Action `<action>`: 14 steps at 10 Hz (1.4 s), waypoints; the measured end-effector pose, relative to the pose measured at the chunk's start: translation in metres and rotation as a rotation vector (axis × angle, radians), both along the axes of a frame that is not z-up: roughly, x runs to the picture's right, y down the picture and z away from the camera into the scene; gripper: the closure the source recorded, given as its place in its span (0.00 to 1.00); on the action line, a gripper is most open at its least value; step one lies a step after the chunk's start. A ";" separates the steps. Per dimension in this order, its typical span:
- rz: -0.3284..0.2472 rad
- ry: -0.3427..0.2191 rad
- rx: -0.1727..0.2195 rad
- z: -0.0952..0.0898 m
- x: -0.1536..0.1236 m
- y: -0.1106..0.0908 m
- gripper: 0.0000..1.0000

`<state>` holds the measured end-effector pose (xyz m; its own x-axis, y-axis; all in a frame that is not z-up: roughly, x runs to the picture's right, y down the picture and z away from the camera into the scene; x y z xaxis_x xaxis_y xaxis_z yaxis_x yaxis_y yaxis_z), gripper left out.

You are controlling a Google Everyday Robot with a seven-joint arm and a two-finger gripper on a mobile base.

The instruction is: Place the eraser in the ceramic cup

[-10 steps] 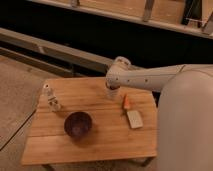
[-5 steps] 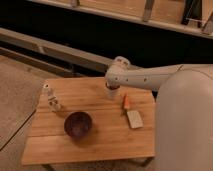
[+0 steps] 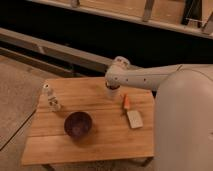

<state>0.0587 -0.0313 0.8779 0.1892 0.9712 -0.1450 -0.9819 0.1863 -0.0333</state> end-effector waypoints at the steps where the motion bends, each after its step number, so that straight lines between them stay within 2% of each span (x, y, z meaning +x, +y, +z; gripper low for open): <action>1: 0.001 0.002 0.001 0.000 0.000 0.000 0.57; 3: 0.001 0.008 0.004 0.001 0.000 -0.001 0.37; 4: 0.001 0.011 0.005 0.001 0.000 -0.001 0.30; 14: 0.008 0.020 0.007 -0.001 -0.001 -0.001 0.30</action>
<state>0.0578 -0.0325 0.8770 0.1783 0.9737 -0.1415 -0.9839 0.1784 -0.0119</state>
